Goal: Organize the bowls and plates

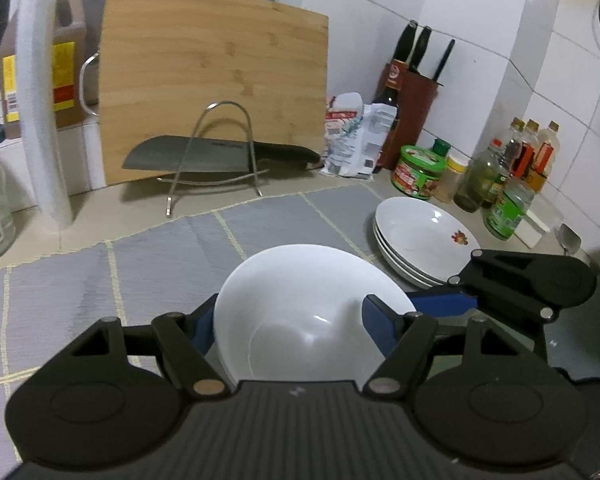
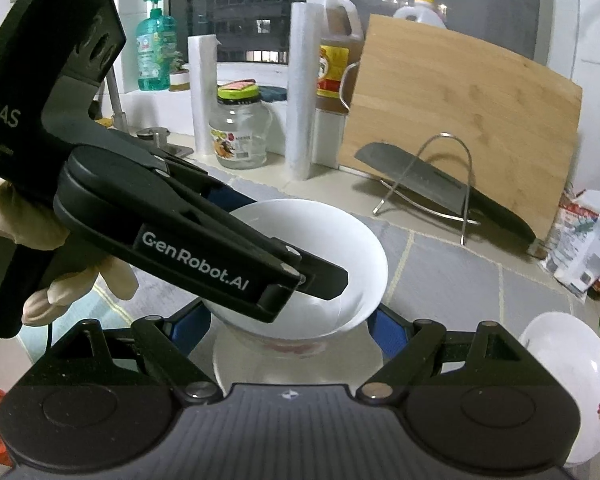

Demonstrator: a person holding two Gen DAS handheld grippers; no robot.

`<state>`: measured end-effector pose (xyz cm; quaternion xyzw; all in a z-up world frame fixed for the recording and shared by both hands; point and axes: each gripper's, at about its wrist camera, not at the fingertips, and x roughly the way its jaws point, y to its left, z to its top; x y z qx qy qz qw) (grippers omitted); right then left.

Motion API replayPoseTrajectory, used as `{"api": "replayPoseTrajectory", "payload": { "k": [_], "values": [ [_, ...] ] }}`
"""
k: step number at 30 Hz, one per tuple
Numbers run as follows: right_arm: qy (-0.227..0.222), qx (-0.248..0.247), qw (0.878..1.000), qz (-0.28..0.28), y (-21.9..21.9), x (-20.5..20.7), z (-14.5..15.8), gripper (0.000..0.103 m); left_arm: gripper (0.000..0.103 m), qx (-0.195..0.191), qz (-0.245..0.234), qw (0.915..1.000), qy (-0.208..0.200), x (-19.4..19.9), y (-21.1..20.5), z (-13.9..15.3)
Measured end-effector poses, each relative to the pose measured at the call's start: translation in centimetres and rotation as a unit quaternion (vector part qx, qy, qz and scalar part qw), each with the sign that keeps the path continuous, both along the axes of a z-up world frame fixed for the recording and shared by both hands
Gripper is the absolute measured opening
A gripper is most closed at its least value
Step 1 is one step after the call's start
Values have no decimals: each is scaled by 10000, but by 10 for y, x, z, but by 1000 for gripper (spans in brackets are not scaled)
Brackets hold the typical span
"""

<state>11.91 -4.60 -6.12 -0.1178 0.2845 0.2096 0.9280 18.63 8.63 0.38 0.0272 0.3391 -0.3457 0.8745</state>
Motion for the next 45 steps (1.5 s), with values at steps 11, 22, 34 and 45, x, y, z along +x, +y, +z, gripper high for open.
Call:
{"api": "replayPoseTrajectory", "payload": {
  "k": [11, 22, 34, 45],
  "values": [
    [173, 53, 9998, -19, -14, -3, -8, 89, 73, 103, -118, 9998, 135, -3, -17, -12],
    [354, 137, 9993, -11, -18, -5, -13, 89, 73, 199, -210, 9993, 223, -7, -21, -18],
    [463, 156, 9988, 23, -18, -4, -14, 89, 73, 315, -250, 9990, 190, -11, -24, -23],
    [569, 236, 9981, 27, -20, -3, -16, 89, 73, 391, -294, 9987, 137, -14, -26, -23]
  ]
}}
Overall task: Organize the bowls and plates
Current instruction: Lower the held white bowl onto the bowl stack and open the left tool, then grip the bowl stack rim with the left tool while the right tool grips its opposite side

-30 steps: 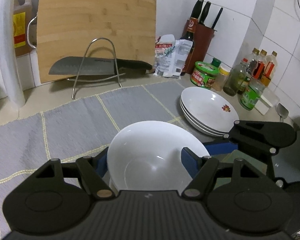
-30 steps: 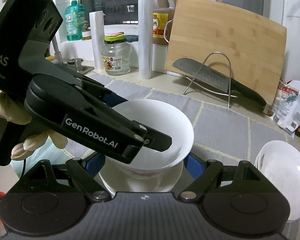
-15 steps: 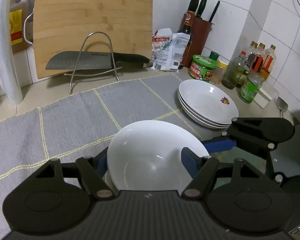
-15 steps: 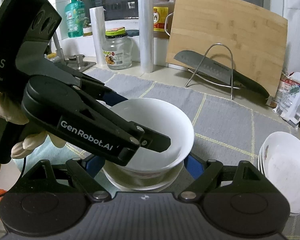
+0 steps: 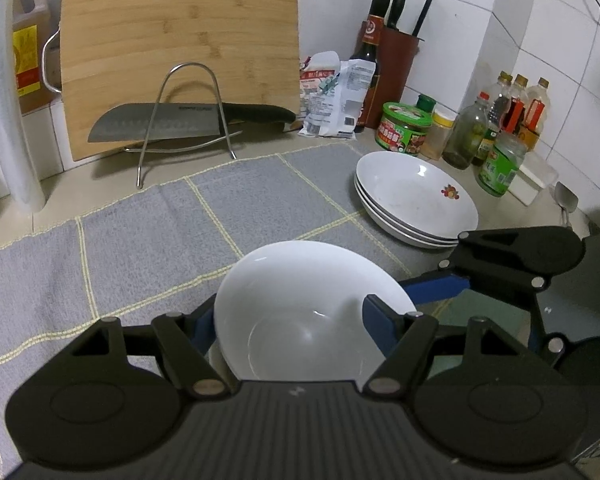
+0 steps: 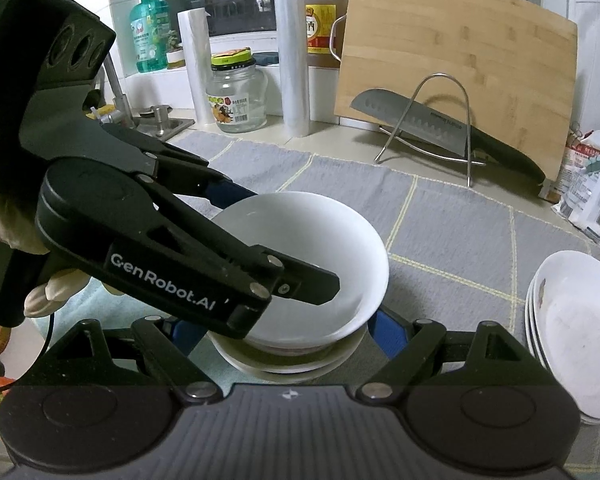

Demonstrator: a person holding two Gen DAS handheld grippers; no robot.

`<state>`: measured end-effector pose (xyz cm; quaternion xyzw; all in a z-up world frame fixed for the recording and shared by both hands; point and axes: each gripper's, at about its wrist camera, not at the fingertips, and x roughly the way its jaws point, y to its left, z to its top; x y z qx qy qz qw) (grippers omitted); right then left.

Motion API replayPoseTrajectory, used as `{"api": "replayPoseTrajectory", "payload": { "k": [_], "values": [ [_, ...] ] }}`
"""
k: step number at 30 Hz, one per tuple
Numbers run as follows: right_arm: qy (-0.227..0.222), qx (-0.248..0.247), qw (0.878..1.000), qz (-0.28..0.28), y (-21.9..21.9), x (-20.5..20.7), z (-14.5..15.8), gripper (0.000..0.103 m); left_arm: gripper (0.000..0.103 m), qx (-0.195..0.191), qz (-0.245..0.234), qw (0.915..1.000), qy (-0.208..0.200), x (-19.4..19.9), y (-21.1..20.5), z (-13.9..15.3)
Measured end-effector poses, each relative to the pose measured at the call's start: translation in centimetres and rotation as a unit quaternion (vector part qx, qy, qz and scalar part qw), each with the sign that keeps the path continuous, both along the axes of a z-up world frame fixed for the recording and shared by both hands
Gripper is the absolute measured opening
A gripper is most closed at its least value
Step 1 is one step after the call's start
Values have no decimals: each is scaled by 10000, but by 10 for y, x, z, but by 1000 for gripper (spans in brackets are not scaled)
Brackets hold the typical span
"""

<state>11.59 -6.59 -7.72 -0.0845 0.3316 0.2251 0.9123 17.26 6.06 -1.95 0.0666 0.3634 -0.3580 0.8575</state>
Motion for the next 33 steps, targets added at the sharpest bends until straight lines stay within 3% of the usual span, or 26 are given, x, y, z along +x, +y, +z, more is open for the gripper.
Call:
{"api": "replayPoseTrajectory", "payload": {
  "k": [19, 22, 24, 33],
  "values": [
    [83, 62, 9999, 21, 0, 0, -1, 89, 74, 247, -77, 9993, -257, -6, -6, -1],
    [62, 23, 10000, 57, 1, 0, -2, 90, 81, 245, -69, 9993, -267, -6, -5, -1],
    [14, -27, 10000, 91, 2, -1, -2, 101, 92, 203, -24, 9993, -318, -7, -4, -1],
    [-187, 173, 9996, 138, -8, -10, 8, 103, 92, 103, 292, 9984, -465, -10, 23, 6]
  ]
}}
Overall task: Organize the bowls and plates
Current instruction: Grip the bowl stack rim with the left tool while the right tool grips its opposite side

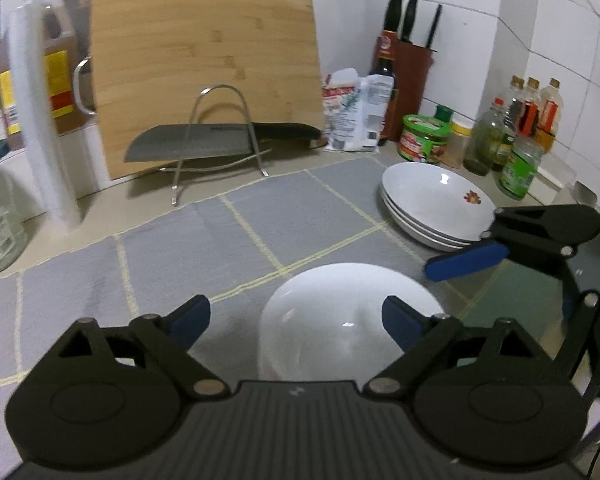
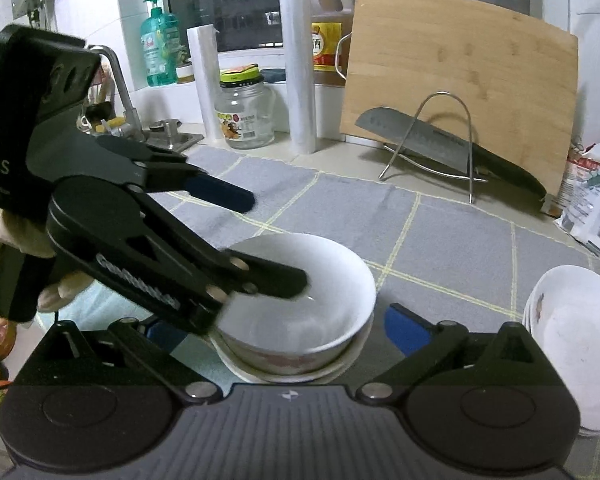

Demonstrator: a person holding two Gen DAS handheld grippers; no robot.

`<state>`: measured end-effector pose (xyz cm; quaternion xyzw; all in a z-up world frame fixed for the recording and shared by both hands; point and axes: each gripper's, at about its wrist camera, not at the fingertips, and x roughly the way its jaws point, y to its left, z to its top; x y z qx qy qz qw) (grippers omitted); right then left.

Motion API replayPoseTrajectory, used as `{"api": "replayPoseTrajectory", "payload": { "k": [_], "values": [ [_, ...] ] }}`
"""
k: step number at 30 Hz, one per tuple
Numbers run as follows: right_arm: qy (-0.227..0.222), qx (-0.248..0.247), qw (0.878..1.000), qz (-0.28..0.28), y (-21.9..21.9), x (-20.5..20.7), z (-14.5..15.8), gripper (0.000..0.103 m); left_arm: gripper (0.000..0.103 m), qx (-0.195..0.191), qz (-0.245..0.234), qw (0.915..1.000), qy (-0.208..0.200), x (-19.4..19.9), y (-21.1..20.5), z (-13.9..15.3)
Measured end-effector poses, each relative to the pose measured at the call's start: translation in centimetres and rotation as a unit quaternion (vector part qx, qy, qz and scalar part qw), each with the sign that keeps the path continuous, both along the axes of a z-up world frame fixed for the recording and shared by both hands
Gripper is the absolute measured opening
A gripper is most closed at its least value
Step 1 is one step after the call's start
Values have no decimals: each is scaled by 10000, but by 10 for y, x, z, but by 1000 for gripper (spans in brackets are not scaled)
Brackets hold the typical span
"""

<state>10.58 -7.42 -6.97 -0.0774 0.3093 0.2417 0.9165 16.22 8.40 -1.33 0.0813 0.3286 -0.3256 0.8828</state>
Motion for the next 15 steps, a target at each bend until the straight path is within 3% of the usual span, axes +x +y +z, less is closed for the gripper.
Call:
{"api": "replayPoseTrajectory", "payload": {
  "k": [9, 15],
  "values": [
    [-200, 372, 9985, -341, -20, -3, 7, 103, 93, -248, 310, 9992, 78, -16, 31, 2],
    [-95, 247, 9980, -568, -25, 4, -3, 103, 93, -326, 407, 9986, 116, -25, 35, 0]
  ]
}}
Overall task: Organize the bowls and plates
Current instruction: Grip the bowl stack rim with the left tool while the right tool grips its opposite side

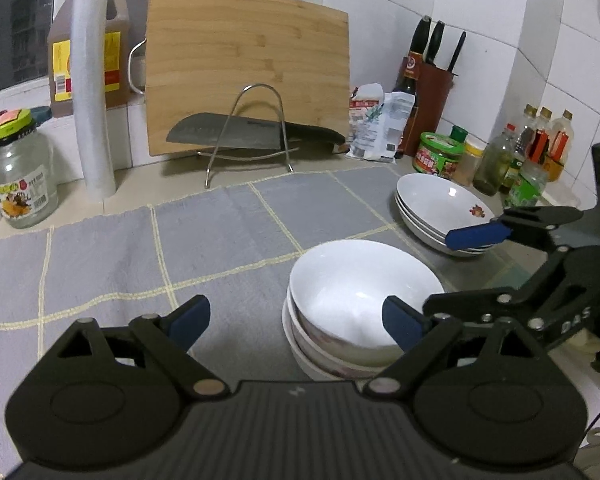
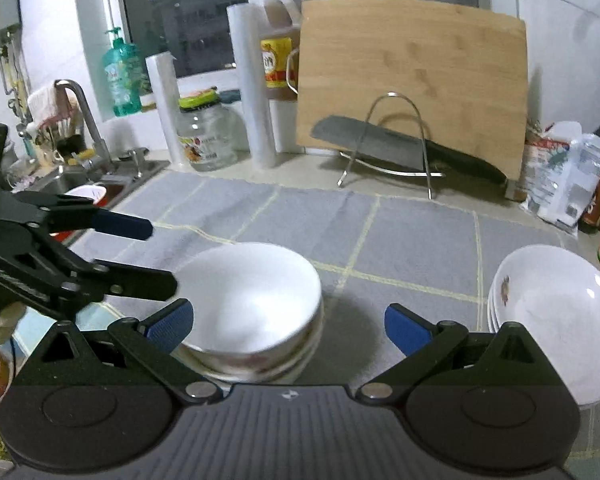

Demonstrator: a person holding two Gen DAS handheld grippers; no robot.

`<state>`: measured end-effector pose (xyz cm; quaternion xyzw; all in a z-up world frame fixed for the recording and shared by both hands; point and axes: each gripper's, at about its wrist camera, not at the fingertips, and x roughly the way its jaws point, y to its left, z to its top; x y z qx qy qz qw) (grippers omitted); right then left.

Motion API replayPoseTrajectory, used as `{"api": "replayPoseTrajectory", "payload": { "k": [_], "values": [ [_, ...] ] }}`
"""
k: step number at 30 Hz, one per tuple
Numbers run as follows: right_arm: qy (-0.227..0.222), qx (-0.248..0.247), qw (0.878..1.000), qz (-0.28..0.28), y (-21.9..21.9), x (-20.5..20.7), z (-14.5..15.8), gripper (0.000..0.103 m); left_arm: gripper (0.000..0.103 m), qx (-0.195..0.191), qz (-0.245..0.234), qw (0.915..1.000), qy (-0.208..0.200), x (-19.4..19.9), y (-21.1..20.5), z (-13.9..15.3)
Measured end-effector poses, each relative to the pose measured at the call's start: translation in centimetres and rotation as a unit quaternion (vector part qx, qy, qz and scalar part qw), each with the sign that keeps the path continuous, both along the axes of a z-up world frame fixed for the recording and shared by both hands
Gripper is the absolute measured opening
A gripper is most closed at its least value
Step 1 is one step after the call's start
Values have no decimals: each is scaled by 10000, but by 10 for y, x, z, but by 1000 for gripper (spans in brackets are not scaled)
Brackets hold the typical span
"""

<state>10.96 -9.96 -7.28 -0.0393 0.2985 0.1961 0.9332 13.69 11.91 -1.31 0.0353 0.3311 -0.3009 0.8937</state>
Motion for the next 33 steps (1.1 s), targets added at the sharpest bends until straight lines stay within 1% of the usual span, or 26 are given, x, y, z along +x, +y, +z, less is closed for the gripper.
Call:
{"api": "replayPoseTrajectory", "payload": {
  "k": [5, 10, 13, 15, 17, 19, 24, 28, 30, 33],
  "values": [
    [34, -18, 10000, 59, -1, -1, -4, 103, 93, 46, 36, 10000, 65, -4, 1, -3],
    [-69, -151, 9997, 167, -6, -7, -2, 103, 93, 155, 21, 9999, 49, -13, 0, -2],
    [-139, 64, 9992, 382, -18, -15, 3, 103, 93, 233, -65, 9997, 23, -22, 0, -3],
    [-137, 44, 9984, 538, -25, -18, 3, 103, 96, 337, -174, 9993, 58, -27, -1, -7],
    [-57, -95, 9977, 669, -29, -19, -3, 103, 96, 408, -293, 9986, 142, -32, -2, -14],
    [149, -253, 9968, 747, -30, -16, -16, 103, 96, 500, -420, 9975, 287, -32, -6, -26],
    [583, -785, 9926, 725, -18, 3, -50, 103, 96, 722, -707, 9933, 568, -22, -19, -56],
    [653, -1112, 9883, 815, -4, 13, -63, 103, 96, 788, -924, 9900, 714, -6, -27, -74],
    [706, -1173, 9869, 852, 0, 17, -65, 103, 101, 804, -995, 9896, 665, -2, -28, -77],
    [847, -1260, 9843, 900, 2, 23, -71, 103, 102, 950, -1082, 9880, 564, 0, -33, -79]
  ]
}}
